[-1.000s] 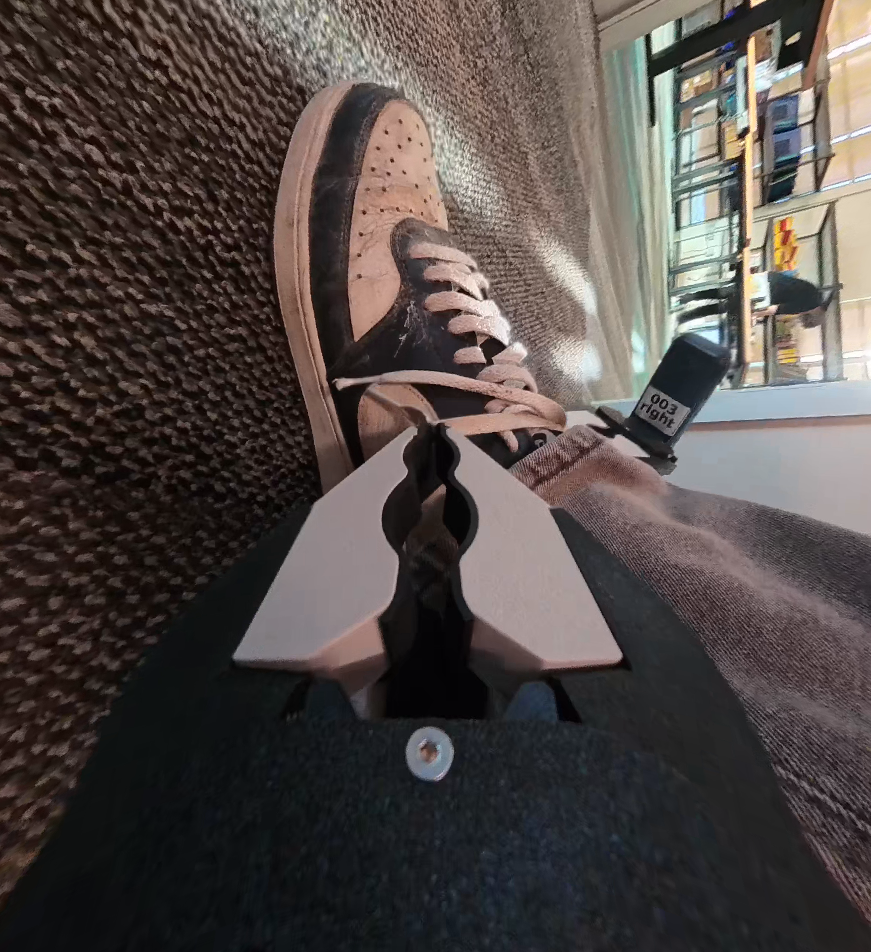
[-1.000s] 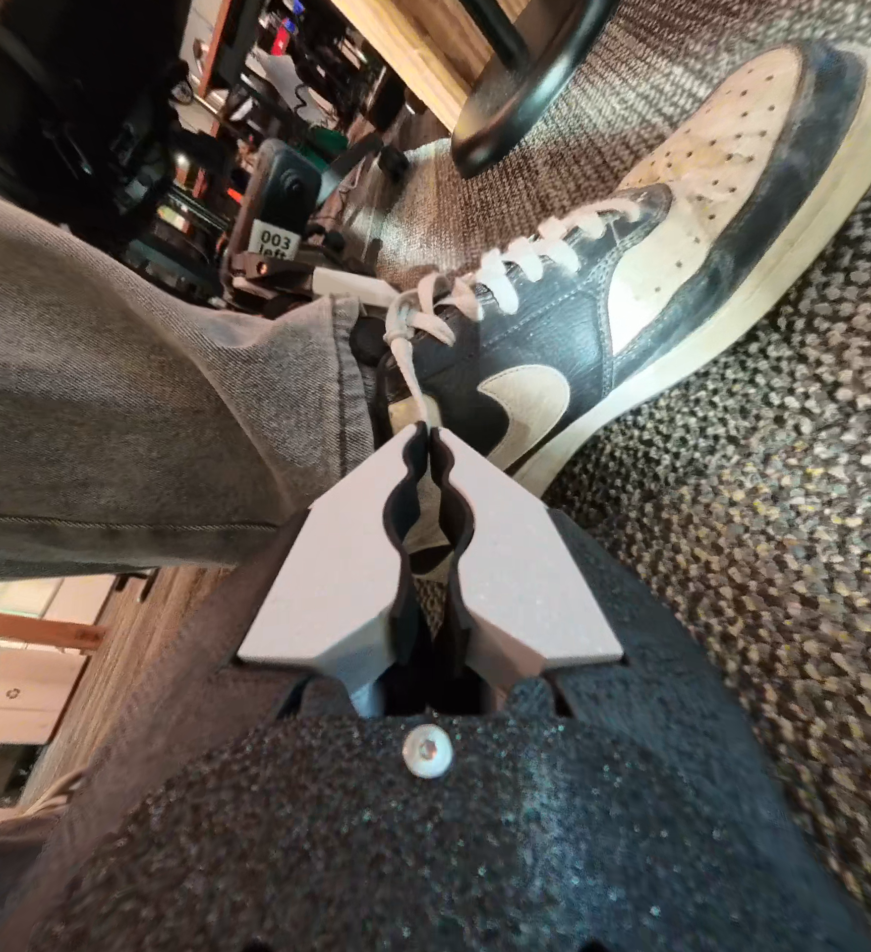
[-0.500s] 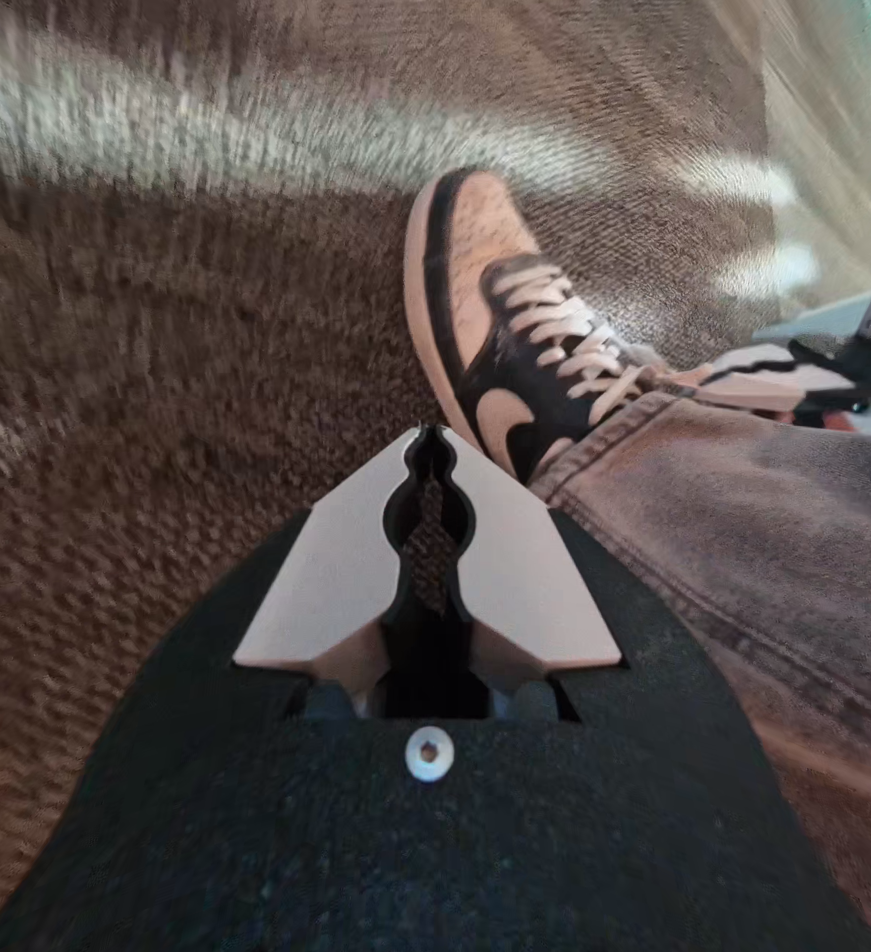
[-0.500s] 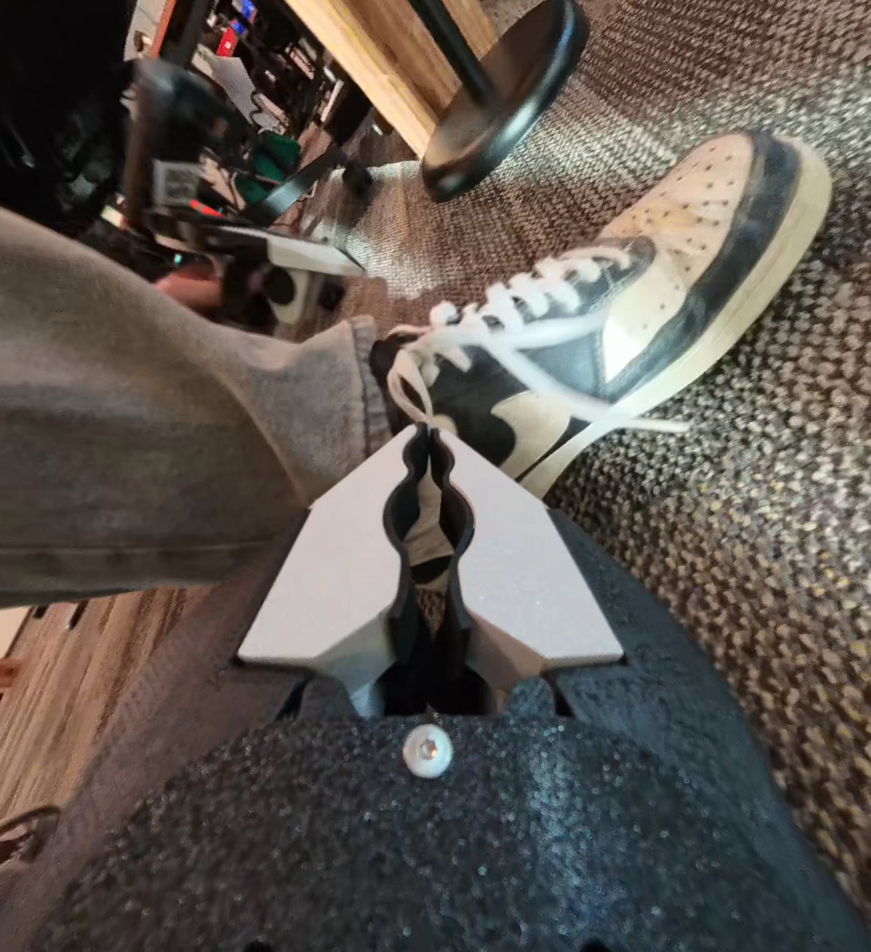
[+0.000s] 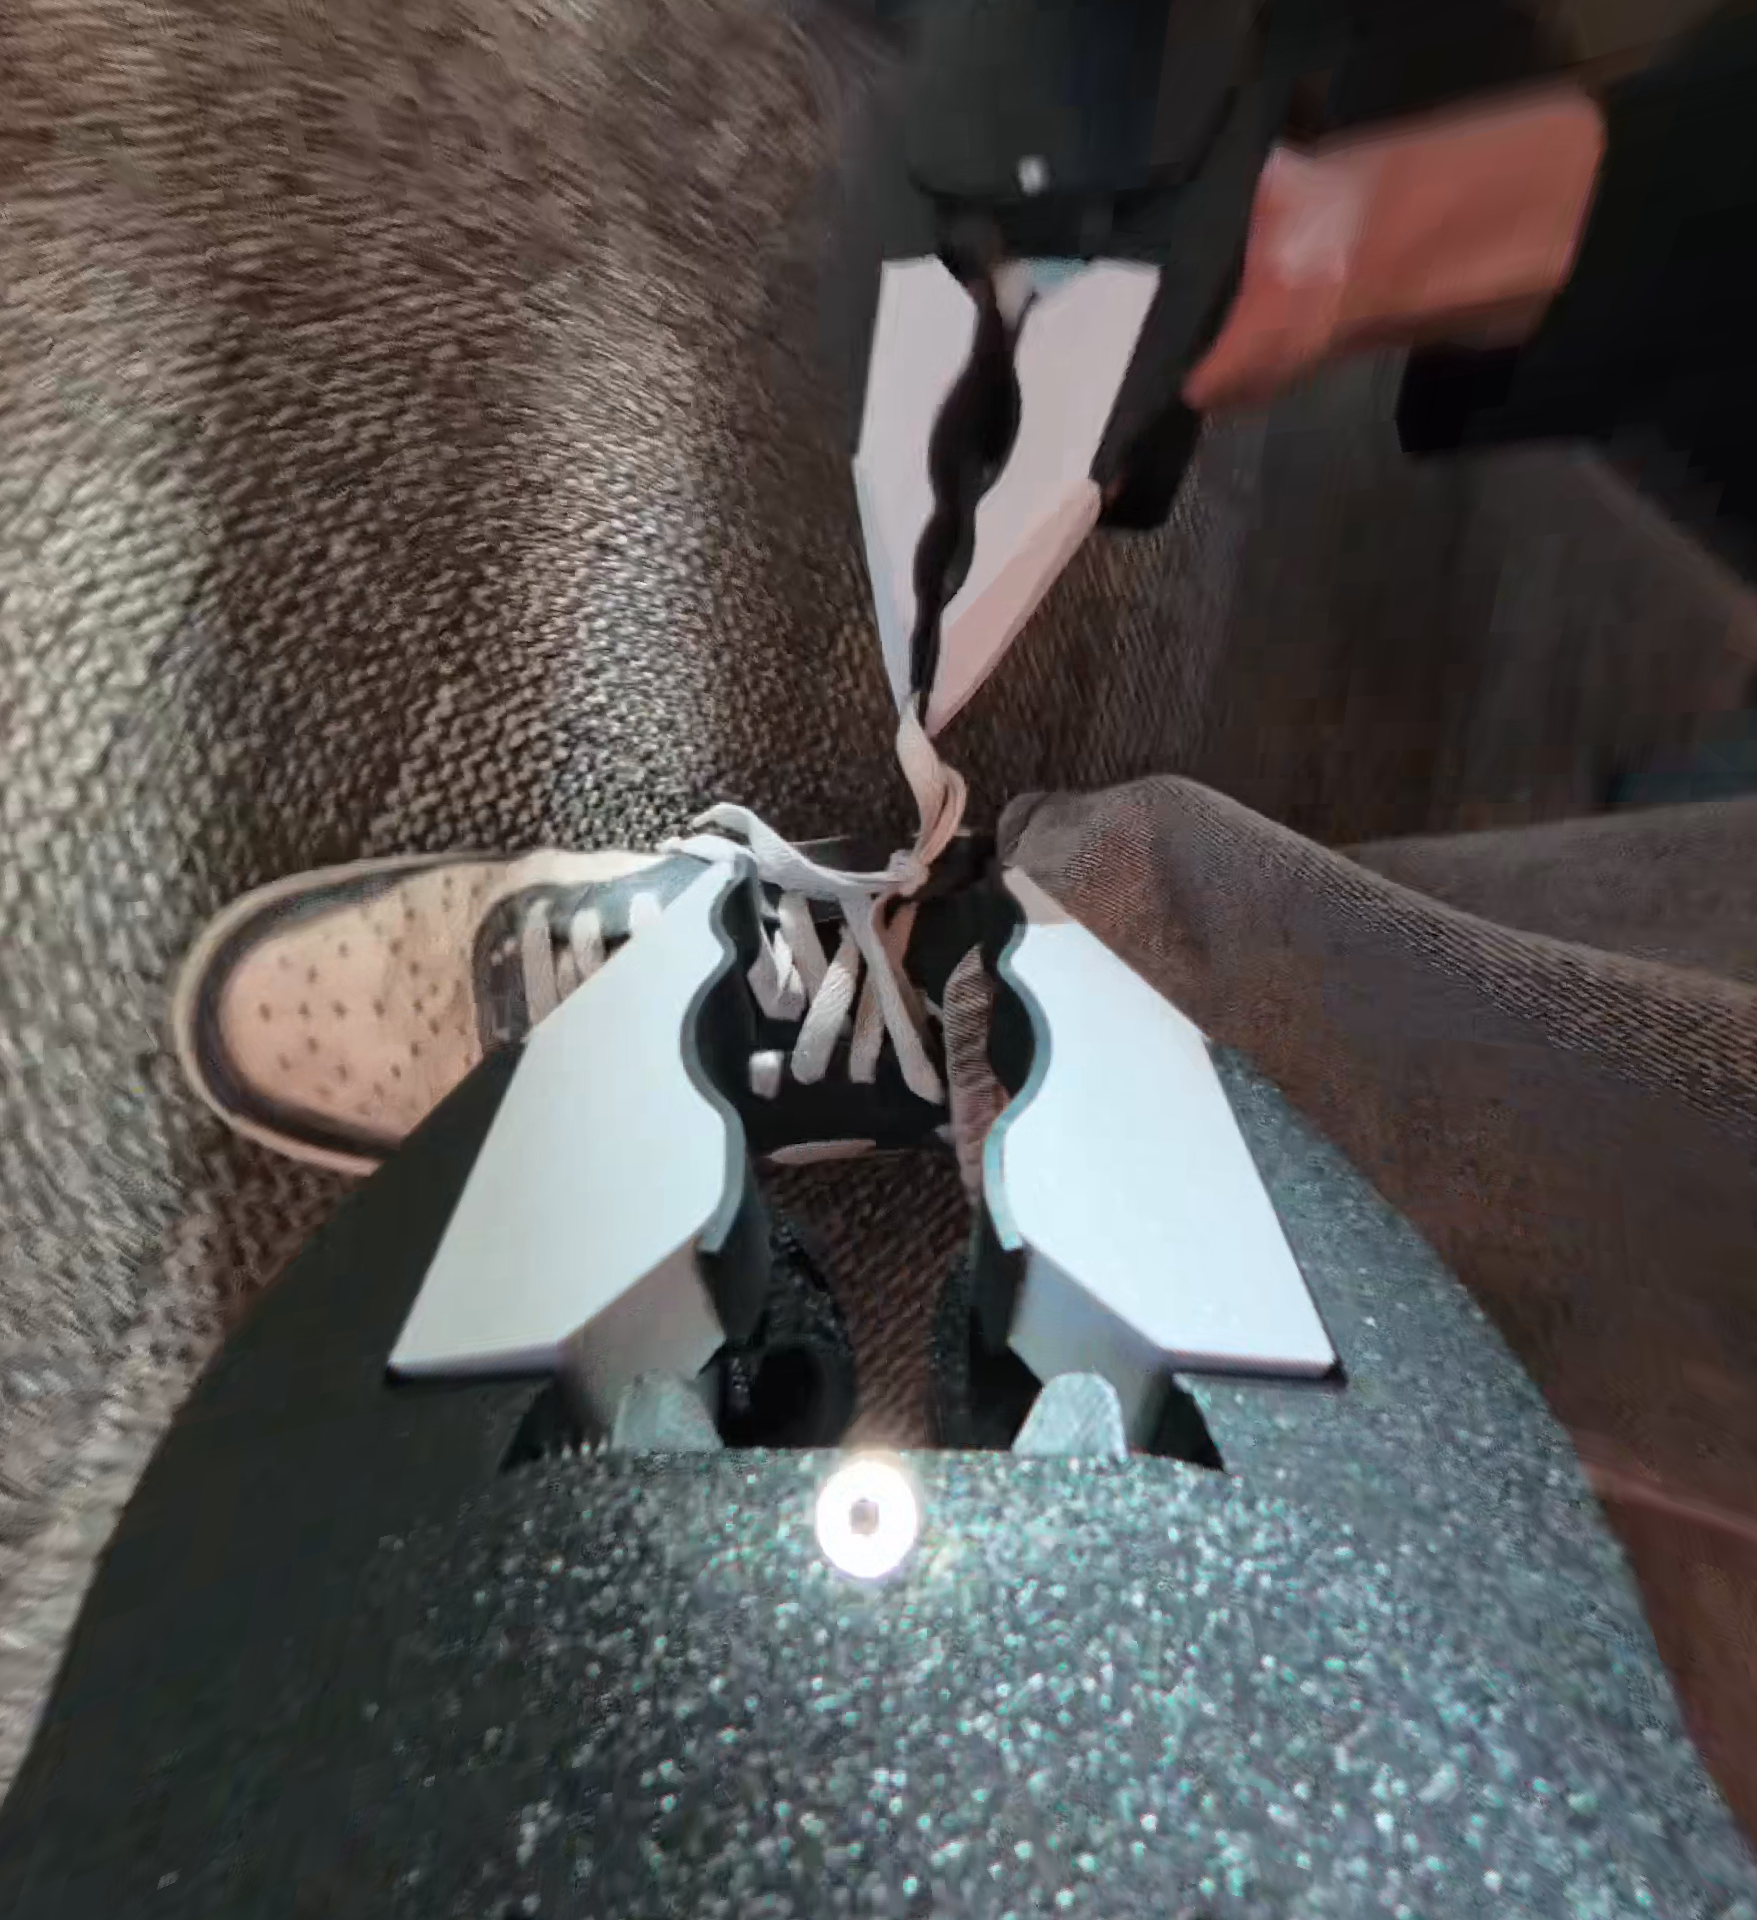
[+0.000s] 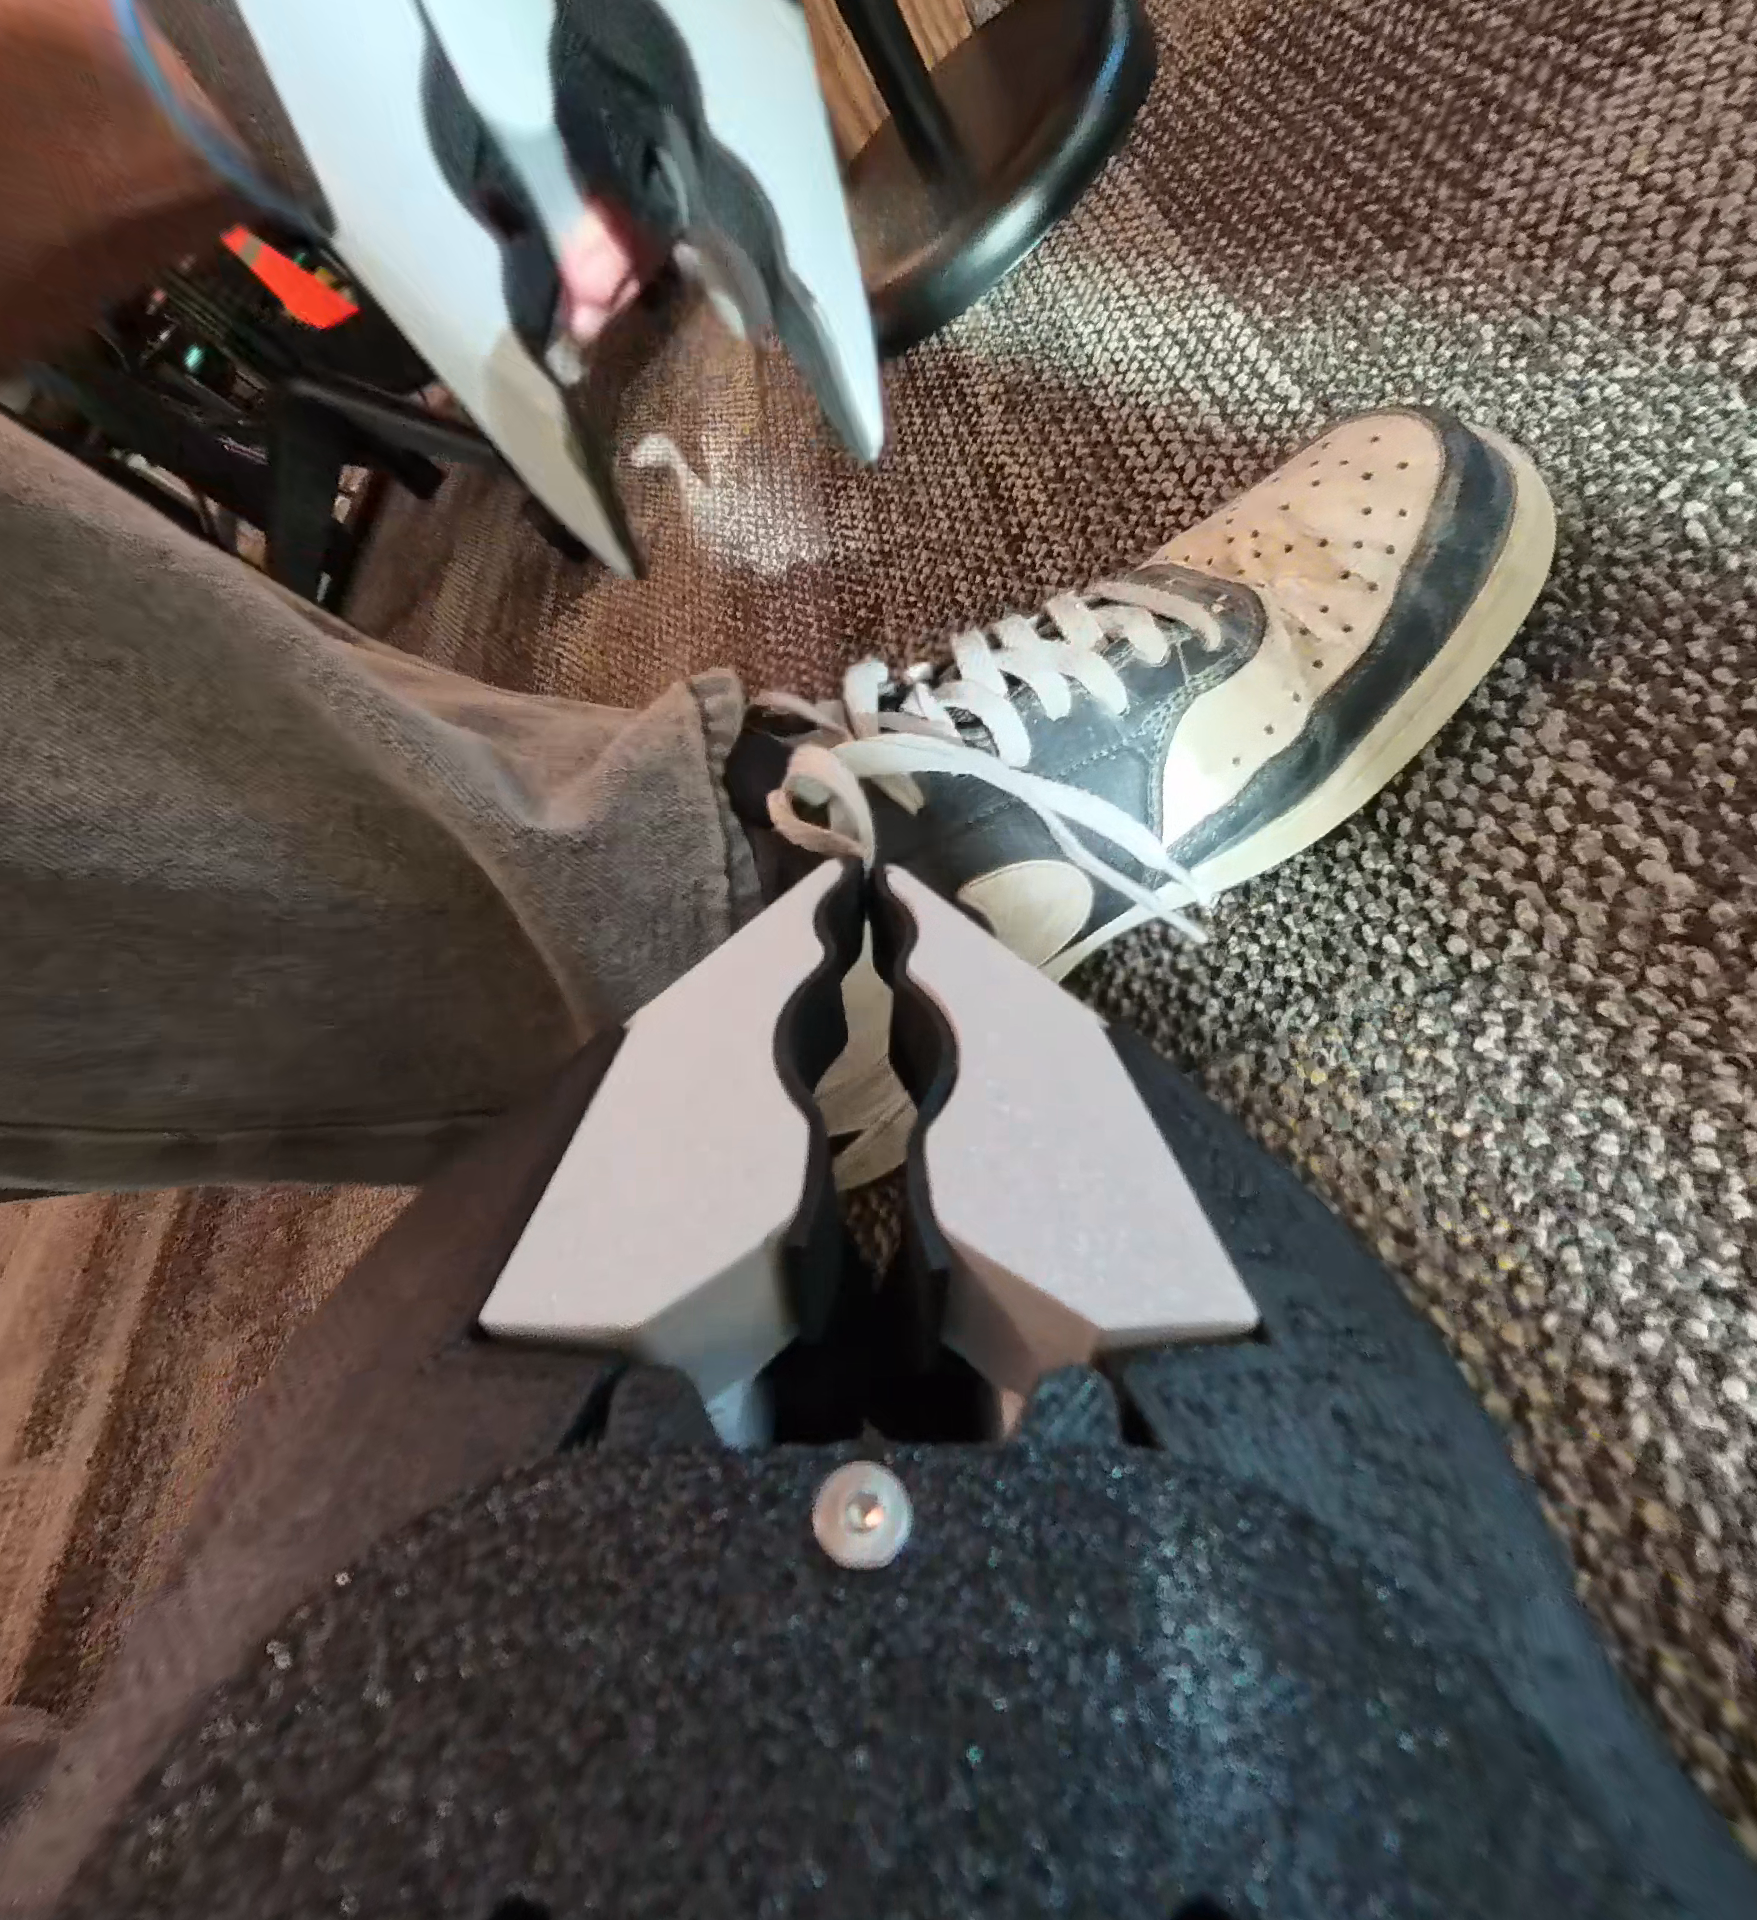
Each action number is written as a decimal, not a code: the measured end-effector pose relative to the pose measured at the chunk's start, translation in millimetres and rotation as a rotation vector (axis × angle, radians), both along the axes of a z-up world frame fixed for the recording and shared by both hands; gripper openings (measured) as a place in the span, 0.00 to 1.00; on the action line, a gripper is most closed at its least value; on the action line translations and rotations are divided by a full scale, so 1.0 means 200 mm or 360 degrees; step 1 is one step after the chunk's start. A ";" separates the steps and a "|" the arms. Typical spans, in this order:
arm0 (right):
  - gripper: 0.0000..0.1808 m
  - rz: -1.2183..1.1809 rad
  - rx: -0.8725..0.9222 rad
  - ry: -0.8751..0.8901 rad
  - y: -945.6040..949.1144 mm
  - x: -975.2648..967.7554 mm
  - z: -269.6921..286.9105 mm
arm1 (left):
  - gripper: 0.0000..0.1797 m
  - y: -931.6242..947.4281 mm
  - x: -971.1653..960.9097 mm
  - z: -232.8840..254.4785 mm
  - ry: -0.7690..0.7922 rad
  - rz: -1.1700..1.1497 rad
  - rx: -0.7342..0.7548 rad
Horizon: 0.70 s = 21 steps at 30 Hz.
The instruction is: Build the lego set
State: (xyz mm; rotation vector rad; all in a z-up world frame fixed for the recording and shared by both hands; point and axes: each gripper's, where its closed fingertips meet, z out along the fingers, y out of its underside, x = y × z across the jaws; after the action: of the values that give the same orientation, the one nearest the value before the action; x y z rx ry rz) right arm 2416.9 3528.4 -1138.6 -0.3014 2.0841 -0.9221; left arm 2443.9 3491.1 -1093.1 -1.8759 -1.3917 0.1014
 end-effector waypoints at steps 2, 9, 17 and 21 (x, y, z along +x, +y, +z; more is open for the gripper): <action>0.00 -0.0023 0.0008 0.0042 0.04 -0.01 -0.01 | 0.19 0.04 -0.04 -0.02 -0.0020 -0.0288 -0.0085; 0.00 -0.0066 0.0033 0.0017 0.11 -0.04 -0.06 | 0.17 0.06 -0.05 -0.26 -0.0118 -0.1155 -0.0544; 0.00 -0.0045 0.0039 -0.0029 0.12 -0.07 -0.07 | 0.00 0.16 -0.05 -0.25 -0.0235 -0.1322 -0.0365; 0.00 -0.0041 0.0029 -0.0046 0.09 -0.05 -0.06 | 0.02 0.13 -0.12 -0.13 -0.0155 -0.1210 -0.0338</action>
State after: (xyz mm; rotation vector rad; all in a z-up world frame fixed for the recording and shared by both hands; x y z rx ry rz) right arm 2406.5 3547.3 -1151.3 -0.2510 2.0733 -0.9167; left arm 2420.9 3517.3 -1119.4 -2.4916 -0.6620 -0.2325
